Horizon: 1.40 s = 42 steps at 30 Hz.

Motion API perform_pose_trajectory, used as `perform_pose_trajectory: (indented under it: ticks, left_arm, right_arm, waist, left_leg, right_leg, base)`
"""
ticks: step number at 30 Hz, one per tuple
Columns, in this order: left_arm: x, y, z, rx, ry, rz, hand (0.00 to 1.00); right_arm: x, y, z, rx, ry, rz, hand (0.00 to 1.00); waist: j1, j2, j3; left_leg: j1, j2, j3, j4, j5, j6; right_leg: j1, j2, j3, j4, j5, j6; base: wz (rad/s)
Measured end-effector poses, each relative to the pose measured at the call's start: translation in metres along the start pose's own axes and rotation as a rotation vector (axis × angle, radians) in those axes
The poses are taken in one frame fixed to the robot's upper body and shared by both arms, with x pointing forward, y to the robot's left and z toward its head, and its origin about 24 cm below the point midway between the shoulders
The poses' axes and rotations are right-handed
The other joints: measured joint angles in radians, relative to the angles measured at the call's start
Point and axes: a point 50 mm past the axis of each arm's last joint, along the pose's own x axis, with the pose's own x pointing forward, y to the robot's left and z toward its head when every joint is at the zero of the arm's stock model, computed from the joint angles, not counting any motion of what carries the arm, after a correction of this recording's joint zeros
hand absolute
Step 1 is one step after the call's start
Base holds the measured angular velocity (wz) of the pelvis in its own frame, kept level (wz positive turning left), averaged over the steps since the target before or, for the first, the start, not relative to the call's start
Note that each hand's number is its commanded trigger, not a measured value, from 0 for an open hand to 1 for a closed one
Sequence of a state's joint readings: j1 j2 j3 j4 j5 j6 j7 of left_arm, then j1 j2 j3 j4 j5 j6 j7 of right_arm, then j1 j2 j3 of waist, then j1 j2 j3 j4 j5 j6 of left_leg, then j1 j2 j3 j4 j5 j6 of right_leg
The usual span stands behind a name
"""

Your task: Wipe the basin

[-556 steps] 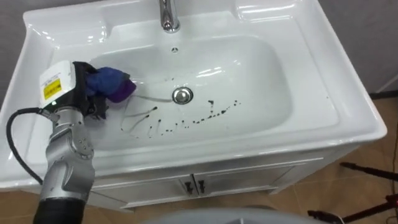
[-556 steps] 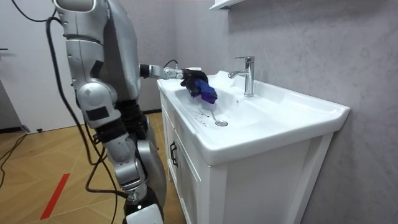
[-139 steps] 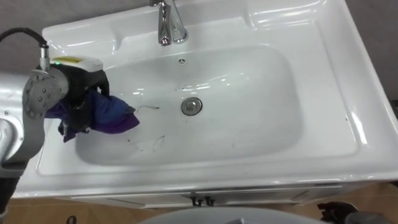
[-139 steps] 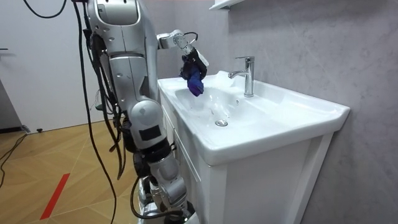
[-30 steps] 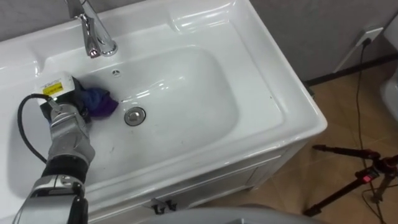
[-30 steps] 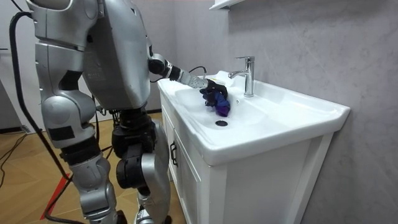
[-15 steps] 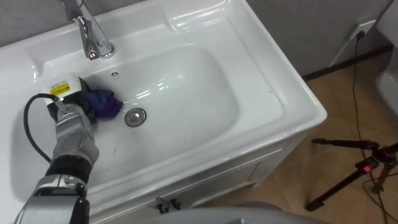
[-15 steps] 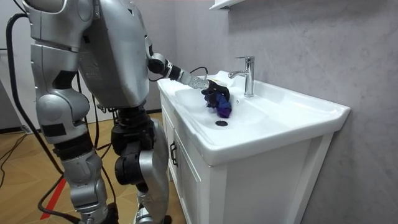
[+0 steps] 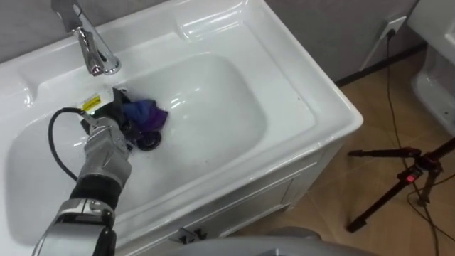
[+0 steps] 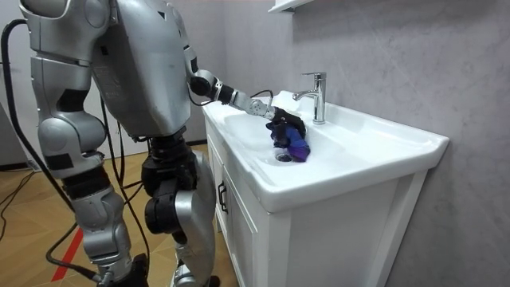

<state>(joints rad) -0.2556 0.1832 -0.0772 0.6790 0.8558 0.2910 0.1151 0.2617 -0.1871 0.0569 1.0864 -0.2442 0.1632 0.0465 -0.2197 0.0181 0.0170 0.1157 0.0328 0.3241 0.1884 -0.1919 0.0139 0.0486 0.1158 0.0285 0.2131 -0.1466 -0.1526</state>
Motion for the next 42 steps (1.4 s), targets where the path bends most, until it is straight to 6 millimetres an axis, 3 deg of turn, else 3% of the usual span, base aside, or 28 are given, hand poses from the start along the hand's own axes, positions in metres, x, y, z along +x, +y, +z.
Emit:
perform_pose_trajectory:
  ticks: [4, 9, 14, 22, 26, 42]
  left_arm:
    - [0.003, 0.004, 0.02, -0.02, -0.079, -0.015, 1.0]
    - [0.003, 0.008, 0.027, -0.048, -0.1, -0.023, 1.0]
    - [0.004, 0.018, 0.052, -0.068, -0.183, 0.0, 1.0]
    - [0.003, 0.022, 0.06, -0.056, -0.214, 0.011, 1.0]
    - [-0.003, 0.033, 0.079, -0.054, -0.298, 0.049, 1.0]
    - [-0.001, 0.033, 0.076, -0.061, -0.309, 0.028, 1.0]
  right_arm:
    - [0.001, 0.002, 0.004, 0.0, -0.006, 0.006, 0.0]
    - [0.002, 0.009, 0.0, 0.005, 0.035, 0.031, 0.0]
    - [0.002, 0.01, -0.004, 0.001, 0.052, 0.037, 0.0]
    - [0.003, 0.008, -0.001, -0.001, 0.072, 0.068, 0.0]
    - [0.004, 0.003, 0.006, -0.007, 0.076, 0.061, 0.0]
    - [0.004, -0.008, 0.011, -0.015, 0.053, 0.039, 0.0]
  waist:
    - [-0.017, -0.009, -0.0004]
    - [-0.031, -0.017, -0.0053]
    - [-0.055, -0.013, -0.0055]
    - [-0.08, 0.004, -0.0056]
    - [-0.083, 0.012, -0.0049]
    - [-0.07, 0.009, 0.0011]
  left_leg:
    - [-0.008, 0.005, 0.001, 0.018, -0.011, -0.002]
    - [-0.025, 0.008, 0.0, 0.04, -0.01, -0.002]
    - [-0.016, 0.007, 0.004, 0.03, -0.011, -0.002]
    - [-0.016, 0.006, 0.001, 0.027, -0.011, -0.002]
    - [-0.022, 0.006, -0.004, 0.028, -0.011, -0.001]
    - [-0.024, 0.005, 0.0, 0.026, -0.011, -0.002]
  right_leg:
    - [-0.006, 0.003, 0.004, 0.007, -0.001, -0.001]
    - [-0.017, 0.007, 0.022, 0.006, 0.001, -0.004]
    - [-0.016, 0.009, 0.036, 0.005, 0.004, -0.002]
    - [-0.019, 0.01, 0.039, 0.006, 0.005, 0.0]
    - [-0.016, 0.011, 0.038, -0.006, 0.007, 0.002]
    - [-0.03, 0.01, 0.038, 0.01, 0.001, 0.0]
  base:
    - [-0.07]
    - [-0.05]
    - [-0.11]
    - [-0.01]
    - [0.06]
    - [-0.01]
